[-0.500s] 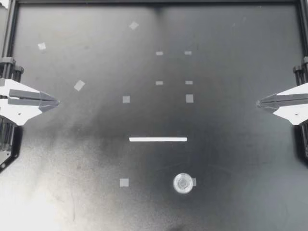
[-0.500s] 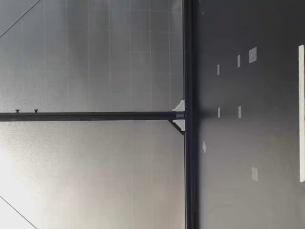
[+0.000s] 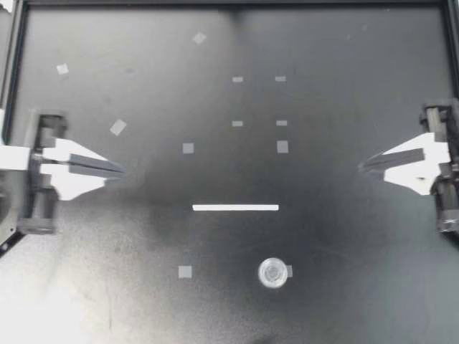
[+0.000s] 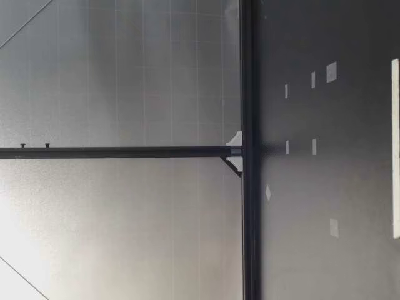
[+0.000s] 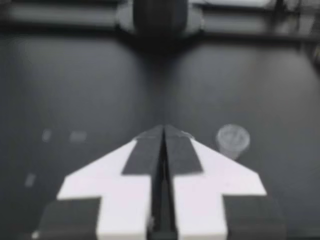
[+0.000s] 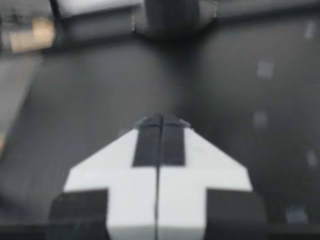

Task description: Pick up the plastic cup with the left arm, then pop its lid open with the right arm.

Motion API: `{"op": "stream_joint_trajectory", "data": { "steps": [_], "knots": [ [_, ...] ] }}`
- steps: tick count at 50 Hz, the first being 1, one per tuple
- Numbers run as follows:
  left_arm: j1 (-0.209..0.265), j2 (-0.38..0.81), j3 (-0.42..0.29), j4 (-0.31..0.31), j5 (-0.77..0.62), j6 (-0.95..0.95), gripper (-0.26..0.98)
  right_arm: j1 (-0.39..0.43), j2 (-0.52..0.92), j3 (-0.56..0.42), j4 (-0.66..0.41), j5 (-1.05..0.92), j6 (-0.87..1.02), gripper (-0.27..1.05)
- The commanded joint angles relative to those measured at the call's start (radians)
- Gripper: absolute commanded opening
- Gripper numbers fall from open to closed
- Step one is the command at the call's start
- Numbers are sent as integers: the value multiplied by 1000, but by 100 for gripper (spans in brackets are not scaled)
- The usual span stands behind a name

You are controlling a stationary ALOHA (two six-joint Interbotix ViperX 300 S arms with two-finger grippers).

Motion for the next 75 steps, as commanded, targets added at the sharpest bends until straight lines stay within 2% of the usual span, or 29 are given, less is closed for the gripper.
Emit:
{"op": "stream_joint_trajectory", "data": {
  "steps": [1, 9, 17, 24, 28, 33, 47, 75],
  "knots": [
    [-11, 86, -72, 6, 26, 2, -1, -5, 54, -91, 6, 137, 2, -7],
    [-98, 265, -132, 8, -8, -3, 2, 41, 152, -109, 49, 144, -2, -7],
    [-166, 426, -160, 0, -81, -28, 12, 156, 255, -78, 112, 28, 28, -7],
    [-181, 545, -189, -3, -137, -52, 32, 215, 405, -83, 120, -52, 87, -7],
    [-186, 586, -201, -2, -152, -52, 48, 232, 497, -101, 118, -91, 104, -7],
    [-196, 623, -215, -2, -175, -51, 61, 253, 597, -123, 118, -149, 106, -7],
    [-212, 733, -245, 0, -253, -46, 60, 268, 735, -140, 118, -275, 132, -7],
    [-212, 923, -410, 15, -253, -26, 61, 311, 822, -138, 117, -322, 189, -7]
  ]
}}
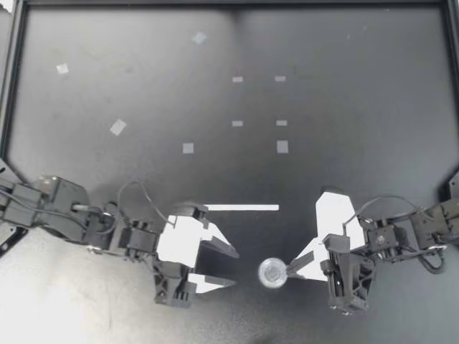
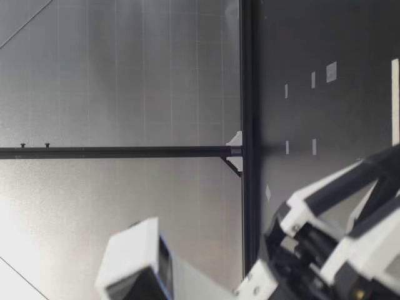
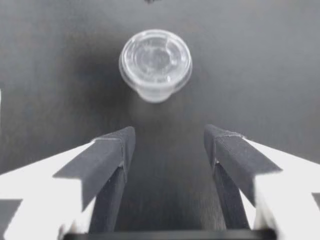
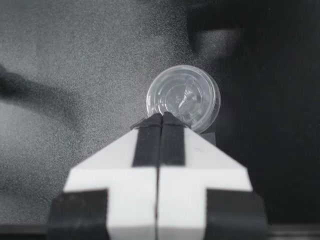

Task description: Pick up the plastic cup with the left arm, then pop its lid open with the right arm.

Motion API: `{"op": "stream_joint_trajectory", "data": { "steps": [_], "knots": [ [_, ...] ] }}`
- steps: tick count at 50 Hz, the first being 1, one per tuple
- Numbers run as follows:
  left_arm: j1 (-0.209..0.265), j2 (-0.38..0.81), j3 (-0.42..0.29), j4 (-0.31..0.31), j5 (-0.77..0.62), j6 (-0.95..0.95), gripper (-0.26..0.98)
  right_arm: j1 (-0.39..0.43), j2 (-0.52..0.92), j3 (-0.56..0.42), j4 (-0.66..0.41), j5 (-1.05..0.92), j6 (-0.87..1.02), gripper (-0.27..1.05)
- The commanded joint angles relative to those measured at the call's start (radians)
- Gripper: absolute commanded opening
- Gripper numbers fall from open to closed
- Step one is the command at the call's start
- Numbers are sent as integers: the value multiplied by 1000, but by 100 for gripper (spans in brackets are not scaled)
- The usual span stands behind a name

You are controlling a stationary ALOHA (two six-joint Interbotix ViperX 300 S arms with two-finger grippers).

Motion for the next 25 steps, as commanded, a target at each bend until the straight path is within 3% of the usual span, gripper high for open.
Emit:
{"op": "stream_joint_trajectory", "data": {
  "steps": [1, 25],
  "knots": [
    [-5, 3, -37, 3, -2, 2, 61, 9, 0, -18, 0, -12, 2, -7],
    [8, 94, -123, 2, 0, 46, 61, 14, 31, -21, 0, -57, 2, -7]
  ]
}}
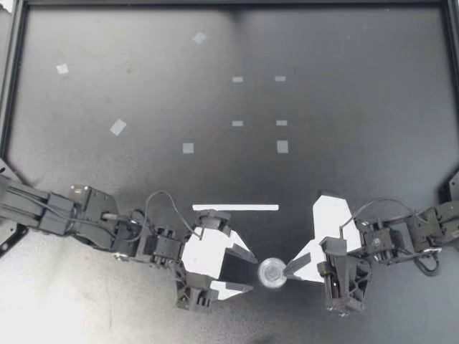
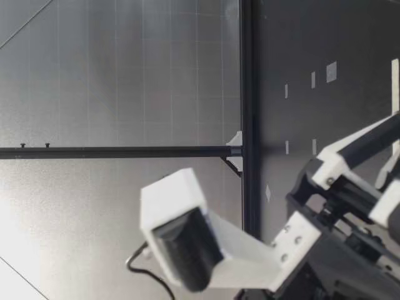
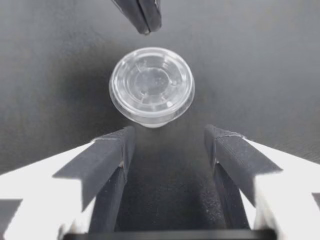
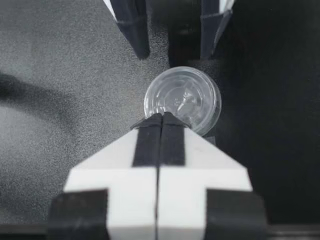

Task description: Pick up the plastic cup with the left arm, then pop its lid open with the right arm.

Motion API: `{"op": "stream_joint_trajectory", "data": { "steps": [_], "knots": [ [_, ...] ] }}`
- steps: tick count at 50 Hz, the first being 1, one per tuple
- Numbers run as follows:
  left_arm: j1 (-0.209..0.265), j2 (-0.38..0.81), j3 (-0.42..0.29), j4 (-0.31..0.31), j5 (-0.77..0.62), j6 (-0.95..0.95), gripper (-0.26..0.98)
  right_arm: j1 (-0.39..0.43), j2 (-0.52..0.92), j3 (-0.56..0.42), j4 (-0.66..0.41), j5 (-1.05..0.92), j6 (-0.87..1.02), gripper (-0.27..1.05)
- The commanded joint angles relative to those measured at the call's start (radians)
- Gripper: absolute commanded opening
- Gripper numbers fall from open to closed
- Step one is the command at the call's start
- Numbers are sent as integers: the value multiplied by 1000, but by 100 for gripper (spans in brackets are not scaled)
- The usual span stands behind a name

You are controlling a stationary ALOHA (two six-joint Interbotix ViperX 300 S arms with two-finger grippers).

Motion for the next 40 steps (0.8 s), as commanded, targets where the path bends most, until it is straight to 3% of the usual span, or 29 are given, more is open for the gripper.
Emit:
{"op": "stream_joint_trajectory", "data": {
  "steps": [1, 40],
  "knots": [
    [11, -18, -18, 0, -6, 2, 61, 8, -5, -18, -2, -12, 2, -7],
    [32, 49, -67, 0, -34, 11, 61, 8, 31, -20, -5, -54, 2, -7]
  ]
}}
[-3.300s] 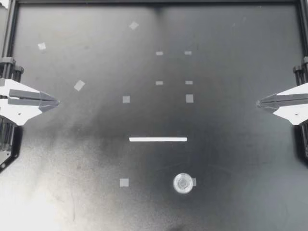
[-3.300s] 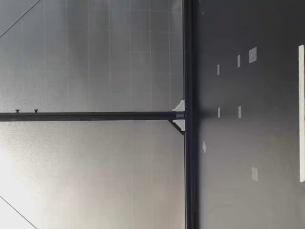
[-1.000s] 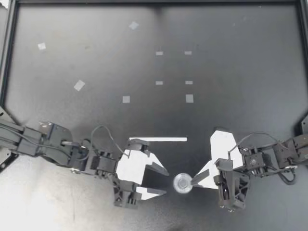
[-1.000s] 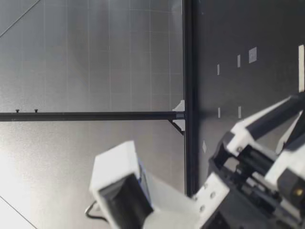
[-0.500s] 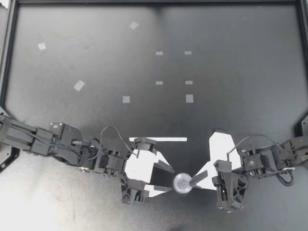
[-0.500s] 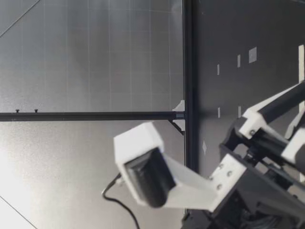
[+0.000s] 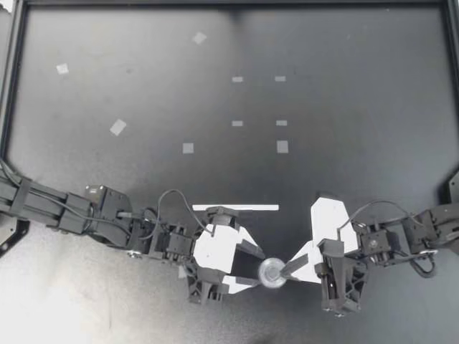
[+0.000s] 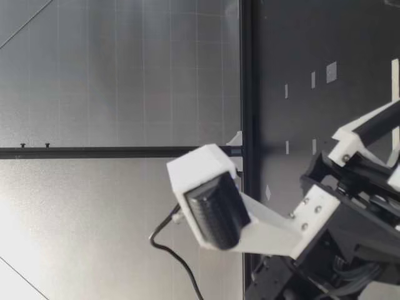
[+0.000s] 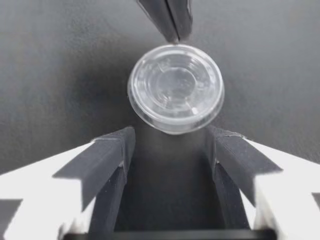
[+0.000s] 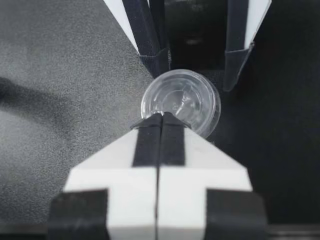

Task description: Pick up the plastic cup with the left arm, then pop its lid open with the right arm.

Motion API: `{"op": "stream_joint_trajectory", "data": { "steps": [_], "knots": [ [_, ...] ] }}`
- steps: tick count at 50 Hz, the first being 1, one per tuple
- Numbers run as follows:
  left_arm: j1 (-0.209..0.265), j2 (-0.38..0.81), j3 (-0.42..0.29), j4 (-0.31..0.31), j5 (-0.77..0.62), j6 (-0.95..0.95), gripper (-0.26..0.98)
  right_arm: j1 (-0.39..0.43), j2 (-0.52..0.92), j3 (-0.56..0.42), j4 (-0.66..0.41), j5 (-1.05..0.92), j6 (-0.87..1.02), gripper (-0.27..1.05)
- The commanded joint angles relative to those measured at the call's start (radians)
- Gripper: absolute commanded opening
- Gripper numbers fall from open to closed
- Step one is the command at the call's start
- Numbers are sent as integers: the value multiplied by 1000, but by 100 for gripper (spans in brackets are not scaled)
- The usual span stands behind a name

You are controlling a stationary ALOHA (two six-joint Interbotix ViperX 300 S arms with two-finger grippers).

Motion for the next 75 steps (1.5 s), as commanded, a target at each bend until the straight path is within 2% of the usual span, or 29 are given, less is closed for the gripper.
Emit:
{"op": "stream_joint_trajectory", "data": {
  "steps": [1, 38, 60, 75],
  "knots": [
    [6, -14, -18, 0, -15, 2, 61, 6, -6, -18, -3, -9, 2, -7],
    [6, -3, -60, 2, -3, 0, 61, 29, 31, 8, -3, -2, 60, -7],
    [6, 14, -106, 2, 75, 2, 60, 29, 43, 9, -11, -11, 60, -7],
    [8, 17, -112, 0, 104, 2, 59, 29, 37, 9, -11, -11, 60, -7]
  ]
}}
